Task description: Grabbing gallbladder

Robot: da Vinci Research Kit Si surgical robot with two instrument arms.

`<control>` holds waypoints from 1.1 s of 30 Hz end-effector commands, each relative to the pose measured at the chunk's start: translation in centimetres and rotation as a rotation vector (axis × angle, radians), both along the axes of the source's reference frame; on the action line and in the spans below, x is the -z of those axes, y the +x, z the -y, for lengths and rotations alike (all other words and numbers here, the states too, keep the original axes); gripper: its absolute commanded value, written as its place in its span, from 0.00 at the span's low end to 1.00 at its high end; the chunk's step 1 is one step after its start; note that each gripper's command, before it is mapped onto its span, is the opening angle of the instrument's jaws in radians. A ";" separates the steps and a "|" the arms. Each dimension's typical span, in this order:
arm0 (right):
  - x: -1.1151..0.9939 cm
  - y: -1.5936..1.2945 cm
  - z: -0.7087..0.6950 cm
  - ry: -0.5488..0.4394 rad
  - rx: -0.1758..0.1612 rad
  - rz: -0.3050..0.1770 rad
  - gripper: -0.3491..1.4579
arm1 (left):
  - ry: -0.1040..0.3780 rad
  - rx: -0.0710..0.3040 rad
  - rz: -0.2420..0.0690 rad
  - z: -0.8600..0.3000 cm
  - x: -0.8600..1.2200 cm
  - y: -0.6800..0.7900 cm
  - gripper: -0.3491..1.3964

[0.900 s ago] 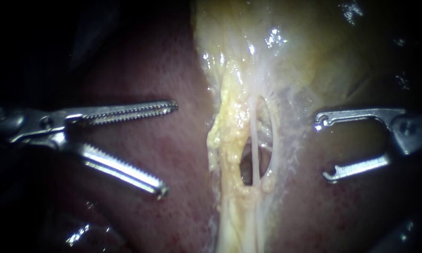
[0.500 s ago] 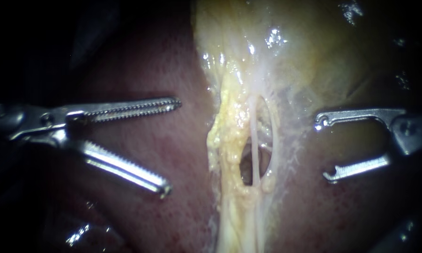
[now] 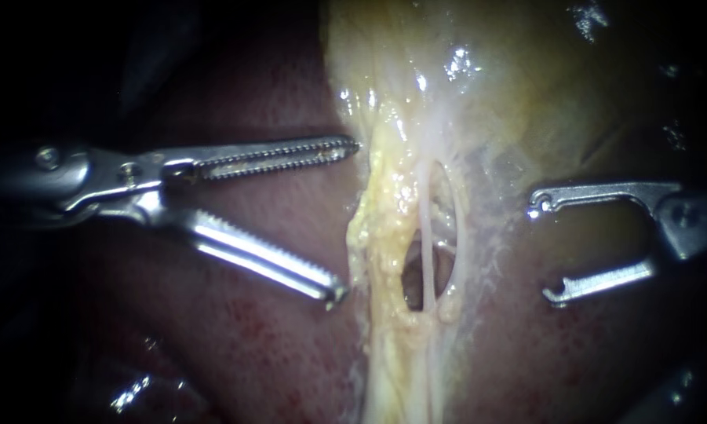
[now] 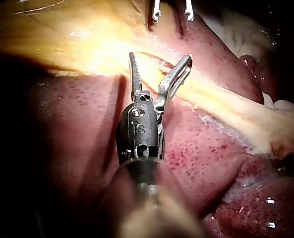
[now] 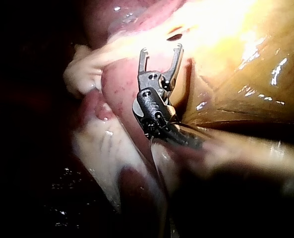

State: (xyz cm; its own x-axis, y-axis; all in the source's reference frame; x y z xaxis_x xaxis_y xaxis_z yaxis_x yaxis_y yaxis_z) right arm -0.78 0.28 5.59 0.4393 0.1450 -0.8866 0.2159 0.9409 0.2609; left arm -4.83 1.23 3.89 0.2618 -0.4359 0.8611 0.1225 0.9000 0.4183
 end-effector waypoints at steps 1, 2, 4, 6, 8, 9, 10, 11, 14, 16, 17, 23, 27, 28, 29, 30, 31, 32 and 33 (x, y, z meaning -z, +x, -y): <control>0.00 0.00 0.00 0.000 0.000 0.000 0.51 | -0.003 0.001 -0.002 0.01 -0.04 -0.02 0.63; 0.00 0.00 0.00 0.000 0.000 0.000 0.51 | -0.004 0.001 -0.004 0.01 -0.08 -0.04 0.62; 0.00 0.00 0.00 0.000 0.000 0.000 0.51 | -0.008 0.002 -0.006 0.03 -0.15 -0.06 0.62; 0.00 0.00 0.00 0.000 0.000 0.000 0.51 | -0.012 0.002 -0.008 0.04 -0.25 -0.08 0.61; 0.00 0.00 0.00 0.000 0.000 0.000 0.51 | -0.016 0.002 -0.010 0.06 -0.34 -0.09 0.59; 0.00 -0.01 0.00 0.000 0.000 0.000 0.51 | -0.019 0.002 -0.012 0.08 -0.41 -0.10 0.59; 0.00 -0.01 0.00 0.000 0.000 0.000 0.51 | -0.026 0.000 -0.013 0.09 -0.44 -0.11 0.58; 0.00 -0.01 0.00 0.000 0.000 0.000 0.51 | -0.022 0.002 -0.014 0.10 -0.48 -0.11 0.58; 0.00 -0.01 0.00 0.000 0.000 0.000 0.51 | -0.022 0.006 -0.018 0.12 -0.58 -0.13 0.56; 0.00 -0.01 0.00 0.000 0.000 0.000 0.51 | -0.024 0.007 -0.019 0.13 -0.62 -0.14 0.54; 0.00 -0.01 0.00 0.000 0.000 0.000 0.51 | -0.025 0.009 -0.021 0.13 -0.63 -0.14 0.53; 0.00 -0.01 0.00 0.000 0.000 0.000 0.51 | -0.017 0.043 -0.040 0.11 -0.65 -0.17 0.45; 0.00 -0.01 0.00 0.000 0.000 0.000 0.50 | 0.008 0.082 -0.056 0.11 -0.66 -0.17 0.35; 0.00 -0.01 0.00 0.000 0.000 0.000 0.50 | 0.012 0.090 -0.059 0.11 -0.66 -0.17 0.32; 0.00 -0.01 0.00 0.000 0.000 0.000 0.50 | 0.016 0.097 -0.059 0.11 -0.66 -0.17 0.29; 0.00 -0.01 0.00 0.000 0.000 0.000 0.50 | 0.021 0.101 -0.063 0.12 -0.66 -0.17 0.27; 0.00 -0.01 0.00 0.000 0.000 0.000 0.50 | 0.020 0.103 -0.068 0.12 -0.66 -0.17 0.24; 0.00 -0.01 0.00 0.000 0.000 0.000 0.50 | 0.020 0.104 -0.072 0.12 -0.66 -0.17 0.22; -0.01 -0.01 0.00 0.000 0.000 0.000 0.50 | 0.025 0.108 -0.077 0.13 -0.66 -0.16 0.19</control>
State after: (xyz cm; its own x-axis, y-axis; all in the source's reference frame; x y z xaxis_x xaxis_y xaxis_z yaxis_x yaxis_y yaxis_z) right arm -0.79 0.29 5.60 0.4391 0.1445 -0.8867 0.2165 0.9409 0.2606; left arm -4.99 1.10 4.57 0.2795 -0.4870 0.8274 0.2530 0.8687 0.4259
